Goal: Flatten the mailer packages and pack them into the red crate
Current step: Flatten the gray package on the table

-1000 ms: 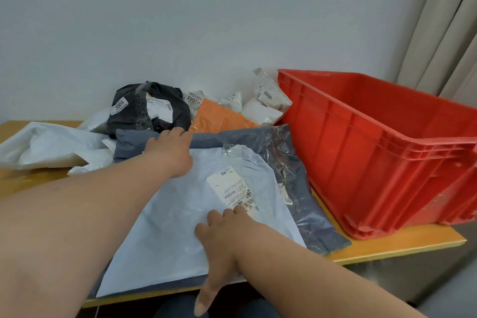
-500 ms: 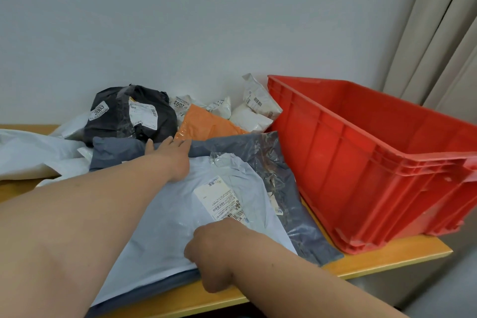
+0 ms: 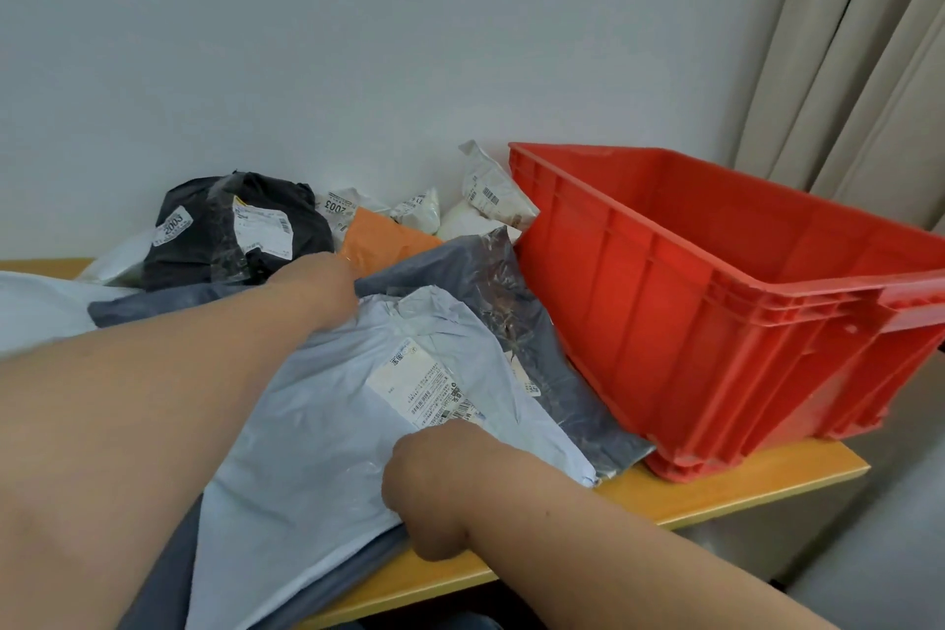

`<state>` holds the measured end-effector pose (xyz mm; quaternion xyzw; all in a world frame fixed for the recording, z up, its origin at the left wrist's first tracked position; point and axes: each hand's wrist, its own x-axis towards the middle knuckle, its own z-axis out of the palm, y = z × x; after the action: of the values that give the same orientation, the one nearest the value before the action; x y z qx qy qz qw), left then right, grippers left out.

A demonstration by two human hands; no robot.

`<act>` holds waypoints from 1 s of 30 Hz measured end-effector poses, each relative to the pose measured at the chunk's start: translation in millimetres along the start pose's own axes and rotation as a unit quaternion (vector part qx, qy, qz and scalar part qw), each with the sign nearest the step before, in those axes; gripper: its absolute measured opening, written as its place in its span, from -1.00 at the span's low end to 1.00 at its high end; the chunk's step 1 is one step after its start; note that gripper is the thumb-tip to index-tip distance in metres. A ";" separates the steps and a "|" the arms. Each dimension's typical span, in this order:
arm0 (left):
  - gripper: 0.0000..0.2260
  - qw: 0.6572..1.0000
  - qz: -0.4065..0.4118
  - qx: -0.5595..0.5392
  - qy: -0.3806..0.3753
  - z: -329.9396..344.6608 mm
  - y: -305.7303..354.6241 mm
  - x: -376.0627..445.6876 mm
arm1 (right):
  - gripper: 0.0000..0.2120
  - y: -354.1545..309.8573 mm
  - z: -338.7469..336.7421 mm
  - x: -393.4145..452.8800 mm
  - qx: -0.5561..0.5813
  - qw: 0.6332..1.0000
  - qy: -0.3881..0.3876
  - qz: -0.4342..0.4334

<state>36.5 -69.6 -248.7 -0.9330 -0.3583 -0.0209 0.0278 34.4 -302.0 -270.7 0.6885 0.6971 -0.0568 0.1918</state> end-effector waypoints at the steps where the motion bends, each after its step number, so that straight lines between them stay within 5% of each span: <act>1: -0.89 1.000 0.006 -0.001 0.008 -5.5 -1.7 -4.6 | -0.76 -0.8 -1.0 -3.2 -0.007 1.000 0.004 0.008; 8: -0.89 0.996 -0.029 0.006 0.079 -50.2 -13.2 -46.5 | -0.70 -10.9 -15.4 -39.5 -0.025 0.994 0.060 0.091; 14: -0.85 0.982 -0.086 -0.019 0.168 -108.4 -52.1 -93.3 | -0.82 -5.0 -48.2 -75.9 0.025 0.961 0.188 0.203; 15: -0.85 0.976 -0.103 -0.036 0.188 -118.6 -62.4 -105.1 | -0.91 -4.3 -55.4 -83.8 0.040 0.950 0.223 0.215; 19: -0.80 0.954 -0.157 -0.099 0.237 -147.8 -84.4 -134.6 | -0.68 14.4 -75.8 -99.6 0.145 0.893 0.336 0.261; 24: -0.81 0.926 -0.173 -0.179 0.285 -168.9 -65.9 -147.9 | -0.59 42.0 -110.4 -123.7 0.333 0.830 0.367 0.256; 27: -0.81 0.906 -0.158 -0.233 0.315 -176.8 -39.3 -144.3 | -0.73 63.2 -128.4 -141.2 0.433 0.793 0.325 0.279; 30: -0.81 0.892 -0.118 -0.280 0.335 -184.7 -3.9 -131.2 | -0.86 86.4 -136.6 -161.1 0.514 0.726 0.368 0.272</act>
<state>-67.0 -166.6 -72.0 -0.7909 -0.4145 -0.4343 -0.1189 89.9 -402.3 -73.4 0.8087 0.3600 -0.0934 -0.4558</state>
